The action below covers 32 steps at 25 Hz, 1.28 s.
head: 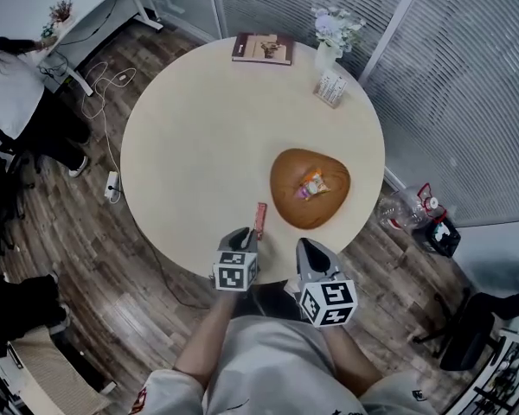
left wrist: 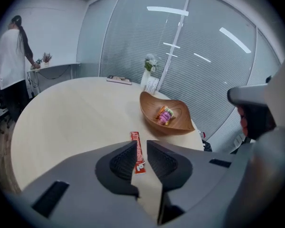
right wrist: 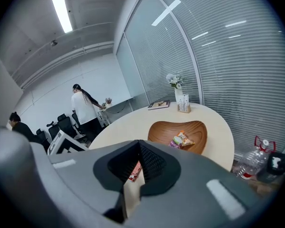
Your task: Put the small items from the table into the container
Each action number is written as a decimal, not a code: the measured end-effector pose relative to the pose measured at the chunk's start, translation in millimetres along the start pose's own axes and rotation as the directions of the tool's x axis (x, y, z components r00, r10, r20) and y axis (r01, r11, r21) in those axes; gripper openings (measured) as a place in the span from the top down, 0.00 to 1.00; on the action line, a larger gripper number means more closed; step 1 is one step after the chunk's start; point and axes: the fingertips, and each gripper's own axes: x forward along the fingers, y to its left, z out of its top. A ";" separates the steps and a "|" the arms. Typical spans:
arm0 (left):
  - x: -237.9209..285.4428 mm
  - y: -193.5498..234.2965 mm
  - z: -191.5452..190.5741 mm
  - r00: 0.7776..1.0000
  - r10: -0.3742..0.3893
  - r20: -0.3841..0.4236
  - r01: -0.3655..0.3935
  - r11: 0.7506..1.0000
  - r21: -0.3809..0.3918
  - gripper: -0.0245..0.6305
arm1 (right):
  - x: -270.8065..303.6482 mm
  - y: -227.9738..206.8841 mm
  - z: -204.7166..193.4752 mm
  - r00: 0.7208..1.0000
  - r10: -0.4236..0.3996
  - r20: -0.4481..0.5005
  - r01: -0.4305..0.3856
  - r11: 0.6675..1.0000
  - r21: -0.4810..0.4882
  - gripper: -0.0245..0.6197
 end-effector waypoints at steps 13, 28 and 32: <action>78.9 8.1 -47.8 0.968 0.075 -0.238 -0.048 0.992 0.114 0.68 | -4.8 -33.4 -11.9 0.998 -0.061 -0.028 0.062 0.997 0.046 0.96; 74.9 13.6 -43.1 0.964 0.140 -0.226 -0.105 0.981 0.160 0.80 | -4.0 -44.1 -9.2 0.998 -0.067 -0.022 0.068 0.996 0.059 0.96; 48.2 21.8 -23.3 0.979 0.132 -0.155 -0.116 0.987 0.110 0.80 | -5.2 -40.9 -8.1 0.998 -0.065 -0.017 0.066 0.996 0.062 0.96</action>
